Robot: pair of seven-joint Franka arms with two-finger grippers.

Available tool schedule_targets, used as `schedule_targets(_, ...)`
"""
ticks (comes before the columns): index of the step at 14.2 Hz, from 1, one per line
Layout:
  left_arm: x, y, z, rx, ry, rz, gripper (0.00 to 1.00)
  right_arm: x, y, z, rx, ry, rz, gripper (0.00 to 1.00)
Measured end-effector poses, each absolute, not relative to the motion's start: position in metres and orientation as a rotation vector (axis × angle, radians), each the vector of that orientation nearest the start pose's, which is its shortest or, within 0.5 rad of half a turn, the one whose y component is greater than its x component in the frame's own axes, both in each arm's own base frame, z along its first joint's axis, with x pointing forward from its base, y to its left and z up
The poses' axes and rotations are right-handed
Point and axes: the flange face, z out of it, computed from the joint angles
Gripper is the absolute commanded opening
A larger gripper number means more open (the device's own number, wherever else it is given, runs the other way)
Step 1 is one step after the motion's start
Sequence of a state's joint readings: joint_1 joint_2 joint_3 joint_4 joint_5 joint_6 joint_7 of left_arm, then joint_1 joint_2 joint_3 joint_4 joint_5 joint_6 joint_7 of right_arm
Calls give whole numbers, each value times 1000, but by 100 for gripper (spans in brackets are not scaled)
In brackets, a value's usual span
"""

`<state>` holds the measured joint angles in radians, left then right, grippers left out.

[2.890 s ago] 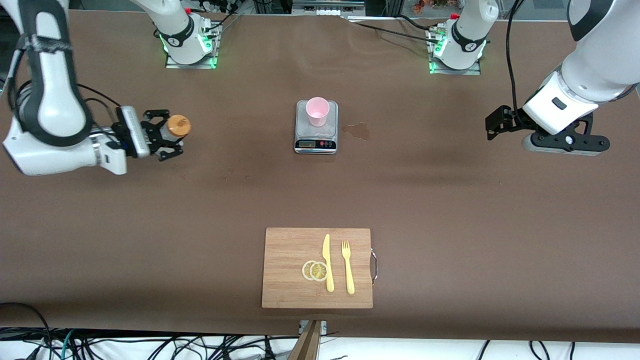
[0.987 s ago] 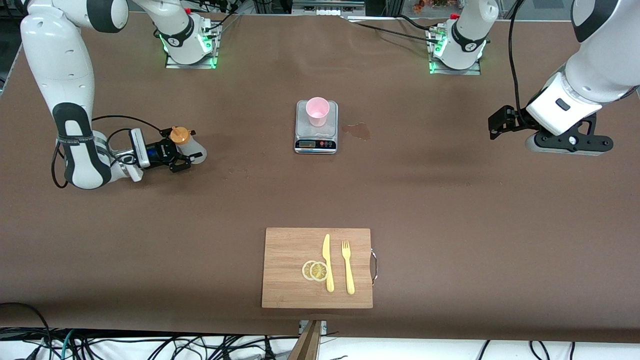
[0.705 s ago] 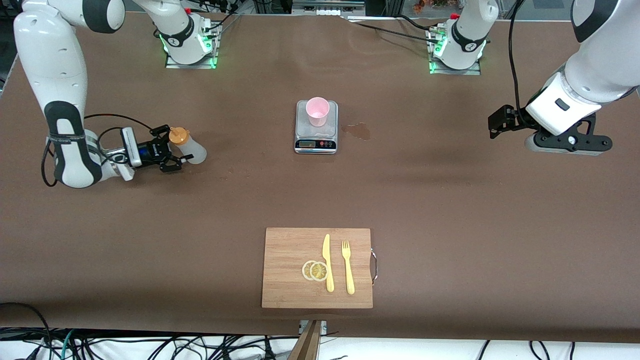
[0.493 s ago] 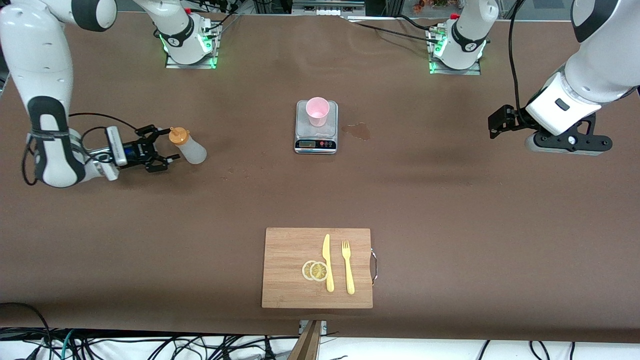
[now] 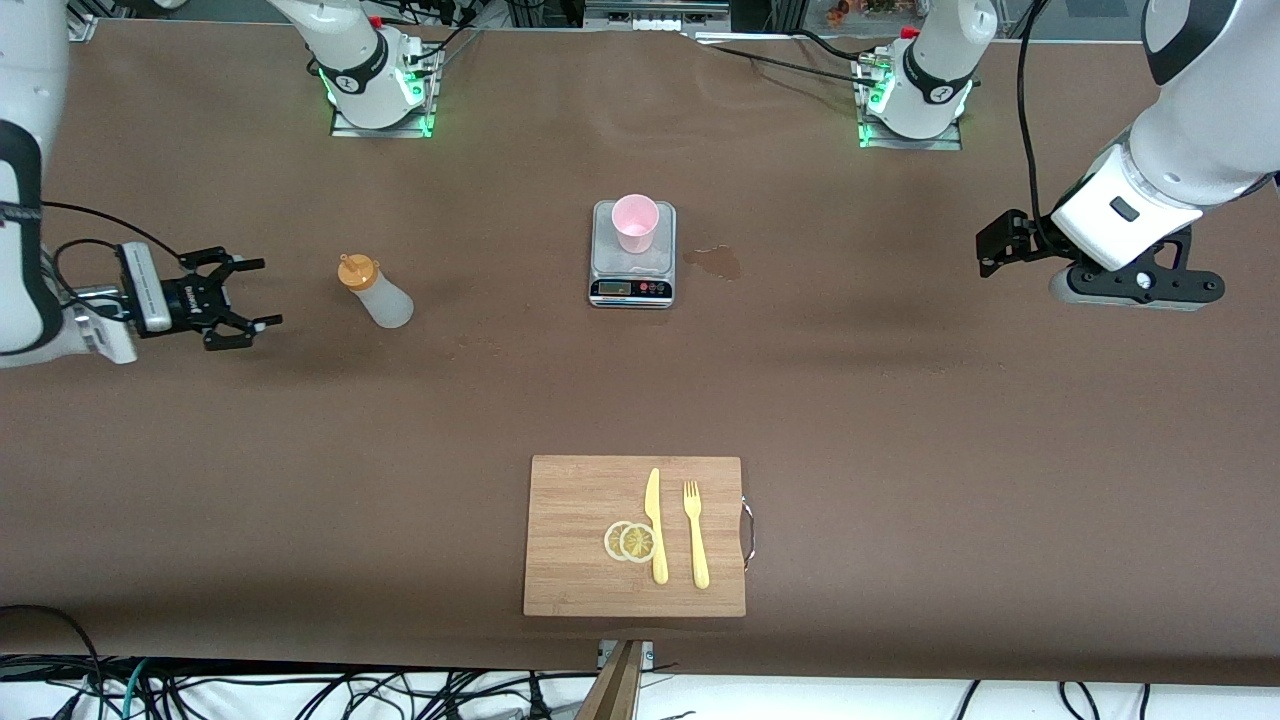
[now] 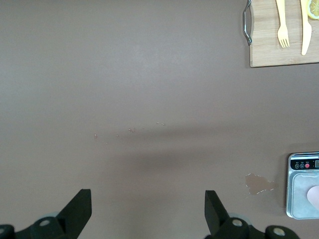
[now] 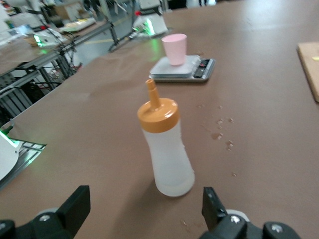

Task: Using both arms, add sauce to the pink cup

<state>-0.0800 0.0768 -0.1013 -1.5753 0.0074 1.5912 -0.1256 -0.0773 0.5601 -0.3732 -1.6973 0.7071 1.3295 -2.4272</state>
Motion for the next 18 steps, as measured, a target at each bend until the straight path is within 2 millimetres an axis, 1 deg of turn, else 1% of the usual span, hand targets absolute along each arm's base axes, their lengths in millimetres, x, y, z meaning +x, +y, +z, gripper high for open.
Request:
schedule_targets(1,568,-101,581,-3130,88,94,100,562,-154,296,-1470,-1695,-411,100)
schedule_targets(3,568,-101,581,-3130,88,94,100,568,-136,353,-1649,-1656,-292,100)
schedule_targets(5,568,-101,581,-3130,88,94,100,567,-116,407,-1838,-1599,-178,100)
schedule_targets(7,568,-101,581,-3130,88,94,100,563,-94,451,-2025,-1535,-96,100)
schedule_targets(8,568,-101,581,-3130,88,94,100,561,-82,466,-2114,-1483,-65,100)
schedule_targets(9,568,-101,581,-3130,88,94,100,560,-74,476,-2197,-1411,-39,100)
schedule_targets(10,568,-101,581,-3130,88,94,100,560,-69,484,-2285,-1330,-17,100)
schedule_targets(12,568,-101,581,-3130,88,94,100,563,-60,498,-2469,-1227,19,100)
schedule_targets(14,568,-101,581,-3130,88,94,100,564,-34,518,-2639,-1114,52,100)
schedule_targets(15,568,-102,581,-3130,89,94,100,561,-20,530,-2708,-1040,58,100)
schedule_targets(16,568,-102,581,-3130,90,94,100,556,-10,542,-2765,-961,59,100)
schedule_targets(18,568,-102,581,-3130,90,96,100,547,-1,562,-2872,-791,57,100)
